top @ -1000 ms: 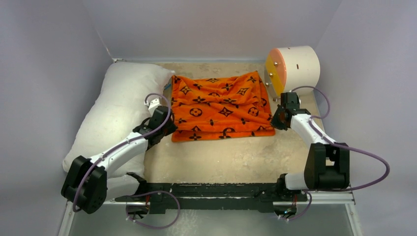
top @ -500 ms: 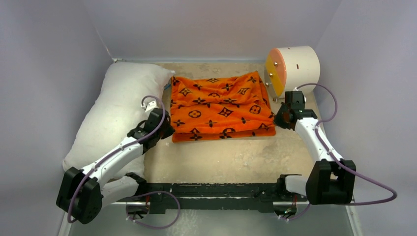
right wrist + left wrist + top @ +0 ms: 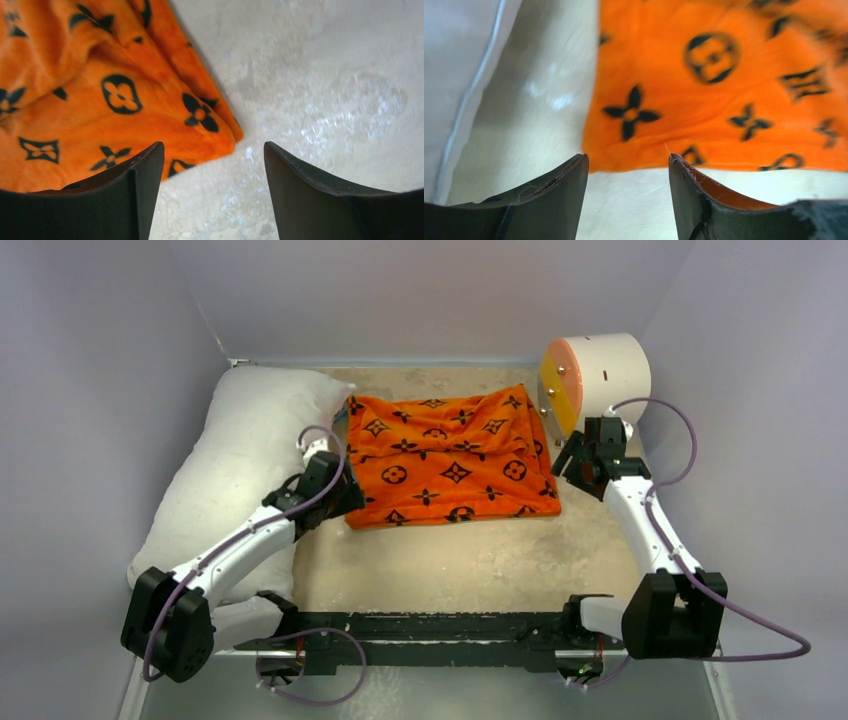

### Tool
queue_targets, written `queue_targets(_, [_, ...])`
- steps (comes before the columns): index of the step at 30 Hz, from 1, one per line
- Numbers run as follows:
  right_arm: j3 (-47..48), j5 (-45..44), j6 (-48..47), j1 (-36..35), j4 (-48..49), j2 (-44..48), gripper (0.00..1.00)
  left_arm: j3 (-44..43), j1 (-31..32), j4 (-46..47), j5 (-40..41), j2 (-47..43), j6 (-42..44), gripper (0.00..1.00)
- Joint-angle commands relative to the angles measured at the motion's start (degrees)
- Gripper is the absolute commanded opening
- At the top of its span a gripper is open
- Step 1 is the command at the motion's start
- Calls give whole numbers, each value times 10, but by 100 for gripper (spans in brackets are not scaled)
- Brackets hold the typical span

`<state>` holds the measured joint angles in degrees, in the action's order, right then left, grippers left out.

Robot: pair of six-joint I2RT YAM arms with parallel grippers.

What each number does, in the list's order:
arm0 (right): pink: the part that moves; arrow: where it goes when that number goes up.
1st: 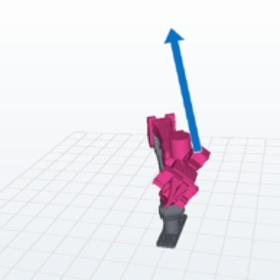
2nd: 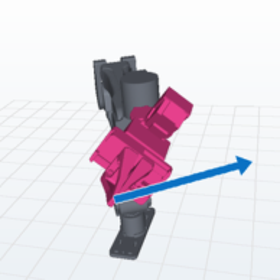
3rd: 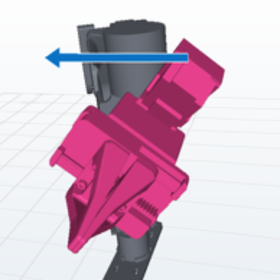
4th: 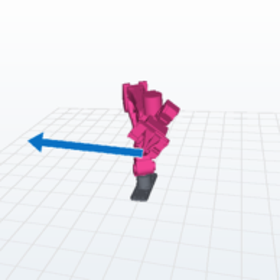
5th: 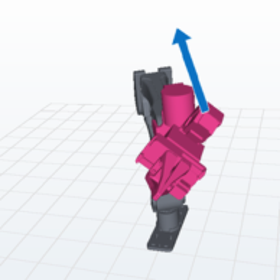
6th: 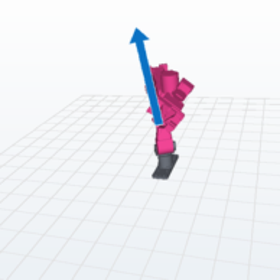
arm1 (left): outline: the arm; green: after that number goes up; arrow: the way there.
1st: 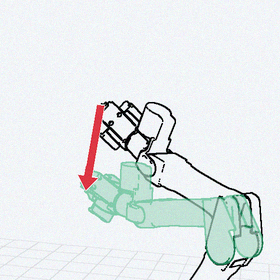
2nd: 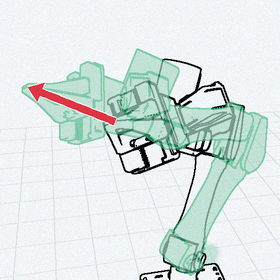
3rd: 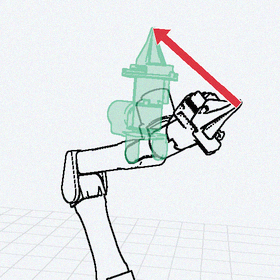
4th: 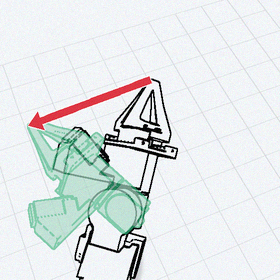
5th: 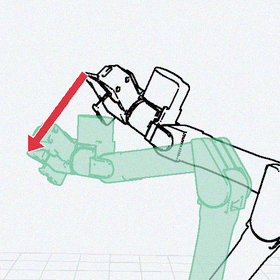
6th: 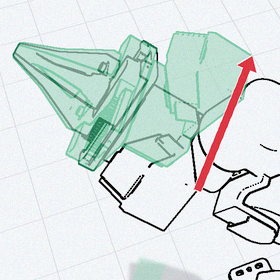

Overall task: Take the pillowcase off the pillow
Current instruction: Fold the pillowcase at the center of the board.

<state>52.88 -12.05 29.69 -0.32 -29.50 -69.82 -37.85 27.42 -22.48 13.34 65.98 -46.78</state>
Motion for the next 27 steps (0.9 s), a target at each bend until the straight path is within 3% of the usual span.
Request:
queue_targets(1, [57,30,-75,-3,86,-73,71,-143,-7,-21,-1,1,85,59])
queue_targets(4, [88,47,-93,-3,125,-158,67,-180,-8,-29,-9,25,96,60])
queue_targets(11, [187,87,-110,-3,188,-312,54,-165,-9,-16,-26,40,80,60])
queue_targets(22, [285,93,-114,-2,177,-384,52,-158,-10,-18,-30,37,80,61])
queue_targets(27, [248,99,-112,-8,198,-377,48,-150,-11,-21,-25,24,81,61])
